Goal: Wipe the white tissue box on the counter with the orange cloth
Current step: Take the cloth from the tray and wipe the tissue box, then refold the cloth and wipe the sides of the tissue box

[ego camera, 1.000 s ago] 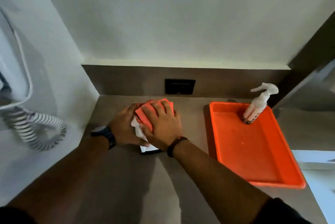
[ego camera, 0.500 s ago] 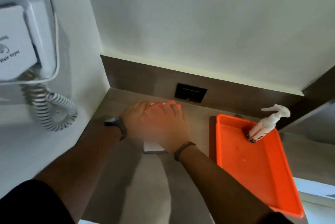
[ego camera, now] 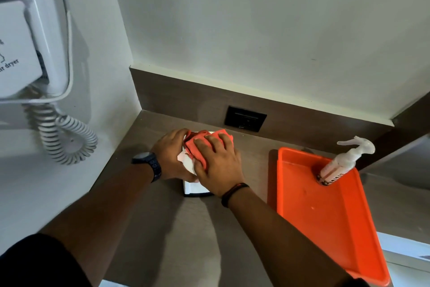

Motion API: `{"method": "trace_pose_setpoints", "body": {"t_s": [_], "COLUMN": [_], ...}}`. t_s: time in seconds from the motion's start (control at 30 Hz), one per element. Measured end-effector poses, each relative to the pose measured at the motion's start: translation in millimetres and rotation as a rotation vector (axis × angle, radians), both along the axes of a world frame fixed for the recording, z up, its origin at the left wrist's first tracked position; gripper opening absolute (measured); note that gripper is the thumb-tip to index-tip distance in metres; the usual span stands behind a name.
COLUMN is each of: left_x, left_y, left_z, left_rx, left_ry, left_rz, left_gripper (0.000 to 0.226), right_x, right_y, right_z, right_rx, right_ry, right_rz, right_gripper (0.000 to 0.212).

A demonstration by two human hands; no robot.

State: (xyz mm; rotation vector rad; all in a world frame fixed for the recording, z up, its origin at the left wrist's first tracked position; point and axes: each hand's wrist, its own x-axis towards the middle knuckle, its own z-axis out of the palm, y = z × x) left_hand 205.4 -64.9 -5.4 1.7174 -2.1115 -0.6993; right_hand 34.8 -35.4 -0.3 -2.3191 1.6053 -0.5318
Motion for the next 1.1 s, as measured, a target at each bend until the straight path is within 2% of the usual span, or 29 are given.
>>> {"method": "trace_pose_setpoints", "body": {"t_s": [0.1, 0.17, 0.23, 0.33, 0.4, 0.43, 0.5, 0.57, 0.63, 0.7, 0.77, 0.83, 0.93, 1.0, 1.07, 1.1], "left_x": [-4, -6, -9, -16, -16, -13, -6, -6, -24, -45, -57, -62, -76, -85, -81, -74], "left_y": [1, 1, 3, 7, 9, 8, -2, -23, -43, -54, -57, -49, -30, -25, -29, -34], "left_z": [1, 1, 1, 0, -1, 0, 9, 25, 39, 49, 52, 51, 40, 37, 40, 40], "left_rx": [0.022, 0.036, 0.063, 0.103, 0.084, 0.046, 0.002, 0.005, -0.043, -0.076, -0.062, -0.016, 0.059, 0.133, 0.306, 0.319], "left_ry": [-0.045, -0.073, -0.115, -0.204, -0.27, -0.331, -0.503, -0.652, -0.746, -0.801, -0.77, -0.704, -0.581, -0.484, -0.397, -0.41], "left_rz": [0.032, 0.075, 0.115, 0.195, 0.177, 0.089, -0.216, -0.481, -0.662, -0.806, -0.837, -0.668, -0.12, 0.158, 0.251, 0.198], "left_gripper": [0.121, 0.123, 0.124, 0.125, 0.132, 0.14, 0.159, 0.164, 0.158, 0.141, 0.12, 0.107, 0.1, 0.097, 0.125, 0.141], "right_x": [-17, -24, -25, -35, -49, -53, -60, -64, -69, -74, -81, -87, -93, -91, -85, -83], "right_y": [-9, -16, -20, -23, -22, -23, -25, -26, -24, -21, -20, -18, -18, -18, -17, -16], "right_z": [1, -1, 0, 3, 1, -1, -5, -5, -4, -5, -6, -5, -6, -6, -6, -7], "right_rx": [0.026, 0.085, 0.198, 0.411, 0.423, 0.408, 0.384, 0.342, 0.277, 0.238, 0.258, 0.262, 0.24, 0.232, 0.236, 0.234], "right_ry": [-0.019, -0.116, -0.384, -0.957, -1.189, -1.241, -1.31, -1.315, -1.298, -1.299, -1.307, -1.299, -1.306, -1.299, -1.305, -1.321], "right_rz": [0.044, -0.034, -0.257, -0.756, -0.898, -0.909, -0.888, -0.879, -0.86, -0.825, -0.794, -0.771, -0.785, -0.811, -0.812, -0.816], "right_gripper": [0.05, 0.047, 0.042, 0.023, 0.011, 0.012, 0.029, 0.034, 0.027, 0.015, 0.012, 0.016, 0.015, 0.013, 0.014, 0.014]}}
